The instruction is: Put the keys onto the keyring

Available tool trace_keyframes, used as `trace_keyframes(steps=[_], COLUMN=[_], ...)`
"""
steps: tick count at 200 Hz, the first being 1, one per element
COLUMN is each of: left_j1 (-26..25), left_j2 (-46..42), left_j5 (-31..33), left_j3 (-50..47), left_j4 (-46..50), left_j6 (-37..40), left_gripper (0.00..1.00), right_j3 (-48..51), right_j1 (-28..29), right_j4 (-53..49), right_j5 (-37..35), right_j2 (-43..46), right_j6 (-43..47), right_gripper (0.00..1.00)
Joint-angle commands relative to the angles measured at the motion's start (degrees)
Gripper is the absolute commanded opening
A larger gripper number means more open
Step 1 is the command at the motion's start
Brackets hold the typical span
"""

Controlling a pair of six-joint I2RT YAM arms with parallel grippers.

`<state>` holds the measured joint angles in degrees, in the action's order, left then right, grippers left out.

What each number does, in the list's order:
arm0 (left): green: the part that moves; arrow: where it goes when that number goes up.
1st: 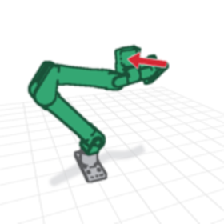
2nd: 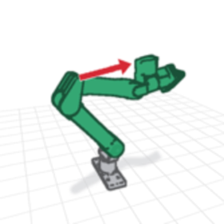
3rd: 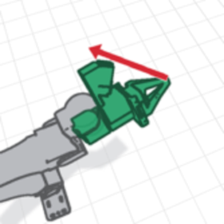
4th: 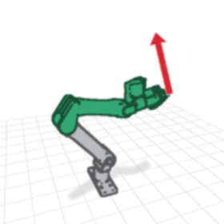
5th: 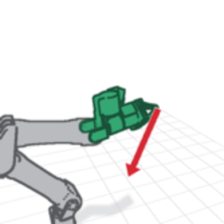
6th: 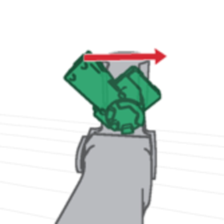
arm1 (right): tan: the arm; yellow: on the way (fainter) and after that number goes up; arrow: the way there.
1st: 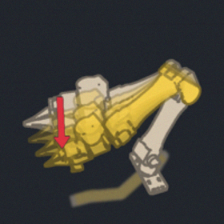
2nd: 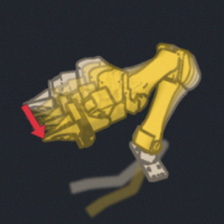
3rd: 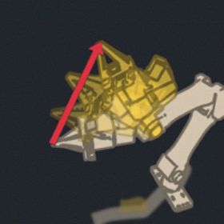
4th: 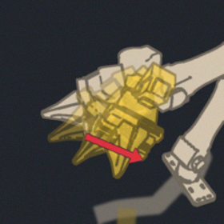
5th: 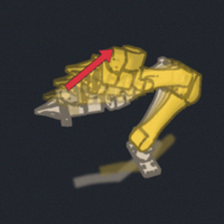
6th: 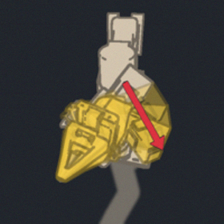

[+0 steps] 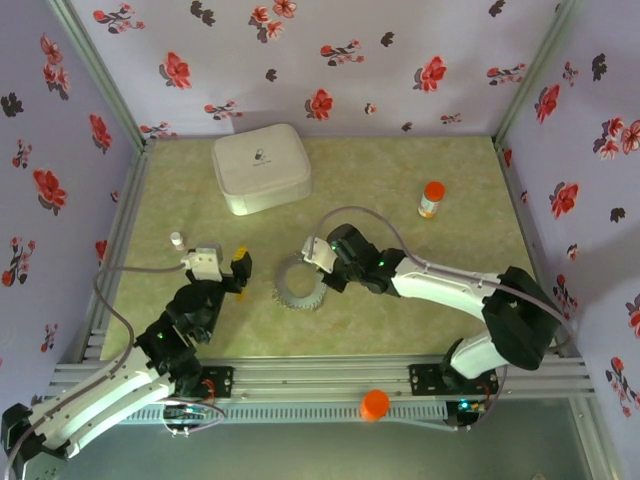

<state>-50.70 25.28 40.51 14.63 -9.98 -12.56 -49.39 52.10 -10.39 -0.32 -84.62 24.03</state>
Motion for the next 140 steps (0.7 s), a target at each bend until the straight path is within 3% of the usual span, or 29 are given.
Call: trace_keyframes(steps=[1,82,115,140], left_j1=[0.77,2.57,3.15,3.54], left_j2=[1.14,3.57,5.09,5.96], left_j5=[1.69,0.73,0.14,-0.68], left_j3=[1.87,2.15,2.15,2.17], left_j4=[-0.64,-0.66,-0.81,-0.59], left_j6=[-2.03,-3.33,-4.22,-4.58], left_gripper=[0.72,0.73,0.73,0.73], right_j3=[-1.59,-2.33,-2.29,-2.04], right_j1=[-0.02,0.04,0.04,-0.05], right_j4=[-8.52,-18.30,-19.62,-18.94], right_j5=[-5.56,-13.53,-17.17,-17.59], right_j2=[-1.07,-5.76,-7.16,-6.01], right_j6=[6.18,10.51,11.92,11.19], right_gripper=[0.00,0.02,0.21,0.29])
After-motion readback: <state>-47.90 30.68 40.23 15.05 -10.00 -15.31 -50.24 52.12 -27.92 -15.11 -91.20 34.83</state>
